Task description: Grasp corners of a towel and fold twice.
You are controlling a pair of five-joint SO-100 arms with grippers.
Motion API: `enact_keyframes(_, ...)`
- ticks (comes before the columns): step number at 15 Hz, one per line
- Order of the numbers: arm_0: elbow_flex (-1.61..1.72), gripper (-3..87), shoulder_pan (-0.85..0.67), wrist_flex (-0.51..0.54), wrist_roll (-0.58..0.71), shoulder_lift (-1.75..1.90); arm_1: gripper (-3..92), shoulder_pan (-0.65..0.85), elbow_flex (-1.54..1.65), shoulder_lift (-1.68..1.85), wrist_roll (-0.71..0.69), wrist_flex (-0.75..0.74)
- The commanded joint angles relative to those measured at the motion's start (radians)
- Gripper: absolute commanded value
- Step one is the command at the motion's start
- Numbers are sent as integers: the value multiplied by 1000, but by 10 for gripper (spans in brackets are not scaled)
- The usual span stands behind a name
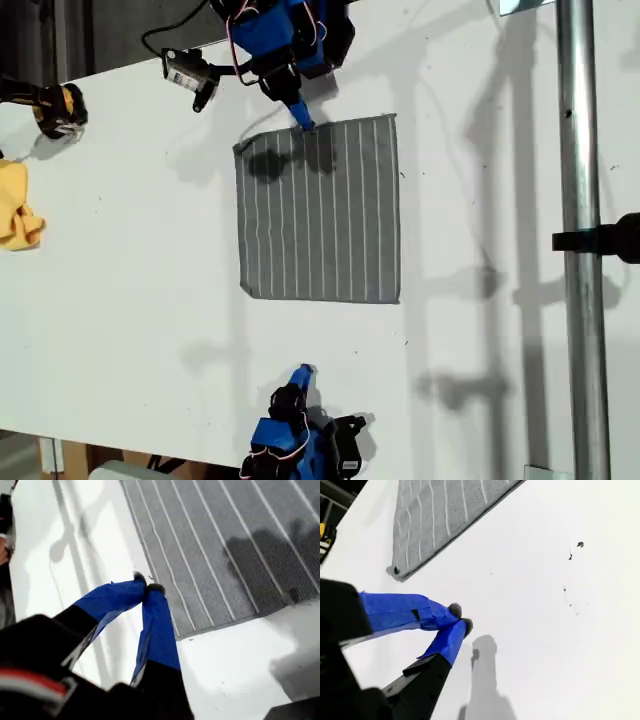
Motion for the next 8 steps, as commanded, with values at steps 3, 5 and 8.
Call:
enact_keyframes(3,2,-10,-3,8,-8,6,-1,-164,-356,-256,-91,141)
enact_keyframes(5,2,-10,-3,8,-6,6,-1,-235,-468,-360,-104,219)
enact_keyframes(8,2,-9,-3,8,-5,6,-1,-308,-583,-479,-118,295)
